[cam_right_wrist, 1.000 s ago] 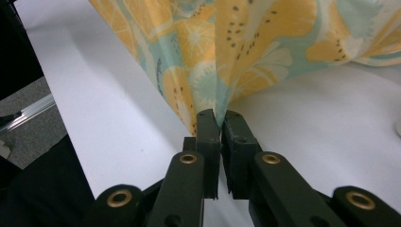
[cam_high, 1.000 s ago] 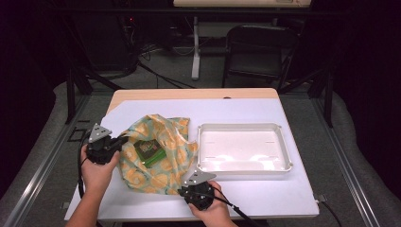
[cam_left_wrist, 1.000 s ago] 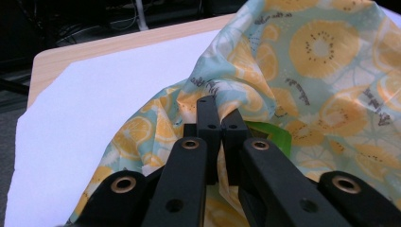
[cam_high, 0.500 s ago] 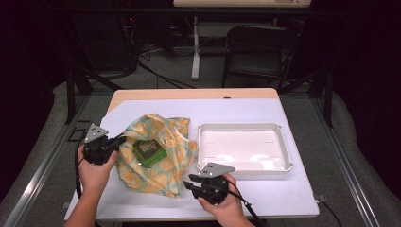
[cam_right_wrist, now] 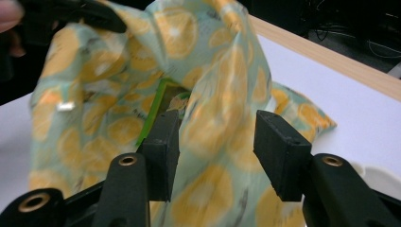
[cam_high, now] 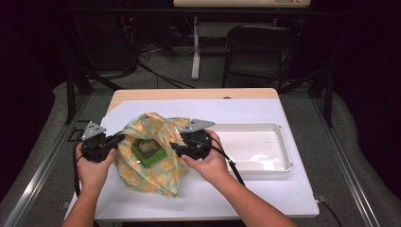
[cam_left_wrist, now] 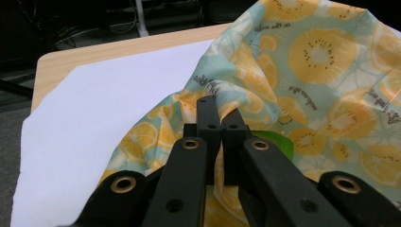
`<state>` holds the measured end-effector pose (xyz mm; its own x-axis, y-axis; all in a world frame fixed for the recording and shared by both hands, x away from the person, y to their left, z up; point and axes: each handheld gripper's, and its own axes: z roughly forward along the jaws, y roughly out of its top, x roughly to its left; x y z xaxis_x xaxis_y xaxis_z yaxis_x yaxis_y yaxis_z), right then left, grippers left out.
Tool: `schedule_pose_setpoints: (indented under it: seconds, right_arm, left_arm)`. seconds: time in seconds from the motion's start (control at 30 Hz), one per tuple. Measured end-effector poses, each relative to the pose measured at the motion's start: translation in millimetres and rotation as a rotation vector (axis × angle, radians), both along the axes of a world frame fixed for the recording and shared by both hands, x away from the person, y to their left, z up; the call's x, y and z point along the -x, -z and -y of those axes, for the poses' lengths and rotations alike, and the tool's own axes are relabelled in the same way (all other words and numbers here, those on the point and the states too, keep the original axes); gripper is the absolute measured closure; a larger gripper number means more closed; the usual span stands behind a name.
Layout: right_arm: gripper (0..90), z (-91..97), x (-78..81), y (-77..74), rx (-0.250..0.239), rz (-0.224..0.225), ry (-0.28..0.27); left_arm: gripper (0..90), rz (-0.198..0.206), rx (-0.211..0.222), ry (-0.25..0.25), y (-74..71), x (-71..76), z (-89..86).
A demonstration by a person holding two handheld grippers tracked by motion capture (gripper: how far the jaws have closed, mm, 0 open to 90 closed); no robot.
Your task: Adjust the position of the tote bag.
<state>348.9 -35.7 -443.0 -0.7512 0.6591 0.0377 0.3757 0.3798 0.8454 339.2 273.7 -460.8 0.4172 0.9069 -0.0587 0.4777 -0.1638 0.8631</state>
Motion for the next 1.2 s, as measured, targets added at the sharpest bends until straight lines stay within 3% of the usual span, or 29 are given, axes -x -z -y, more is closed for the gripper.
schedule_pose_setpoints:
  seconds: [0.13,0.3,0.4,0.5,0.57,0.63,0.73,0.87,0.97,1.1,1.2]
  right_arm:
    - [48.6,-18.6,-19.2,-3.8,0.018,-0.003,0.003]
    - [46.9,-36.7,-37.6,-0.1,0.000,-0.046,-0.004]
    - [47.8,-43.8,-45.9,5.6,0.035,-0.061,0.020]
    - [58.1,-45.0,-51.7,11.2,0.065,-0.094,0.023]
    - [69.6,-43.8,-53.4,12.6,0.087,-0.098,0.018]
    - [80.0,-42.3,-53.7,12.6,0.120,-0.077,0.022]
    - [88.1,-39.2,-53.9,10.5,0.156,-0.035,0.036]
    - [89.8,-34.4,-55.7,6.6,0.201,0.045,0.087]
    - [90.0,-30.7,-58.8,4.8,0.208,0.085,0.127]
    - [90.0,-25.5,-65.6,4.6,0.213,0.113,0.180]
    - [90.0,-21.6,-71.6,5.9,0.211,0.110,0.201]
  left_arm:
    - [90.0,0.002,-0.002,0.003,-0.6,-0.9,-0.8]
    - [90.0,0.006,0.003,0.007,-2.0,-1.5,-0.6]
    - [90.0,0.011,0.007,0.006,-3.0,-1.8,-1.1]
    - [90.0,0.017,0.011,0.006,-4.1,-1.9,-1.2]
    - [90.0,0.018,0.013,0.004,-4.4,-2.1,-1.2]
    - [90.0,0.018,0.016,0.005,-4.9,-2.5,-1.7]
    - [90.0,0.021,0.012,0.004,-5.8,-3.0,-1.9]
    - [90.0,0.028,-0.002,-0.006,-6.0,-4.8,-2.6]
    - [90.0,0.026,-0.004,-0.010,-4.9,-8.1,-3.0]
    - [90.0,0.020,-0.031,-0.020,-1.6,-13.3,-3.1]
    - [89.9,0.015,-0.051,-0.027,1.8,-17.4,-3.9]
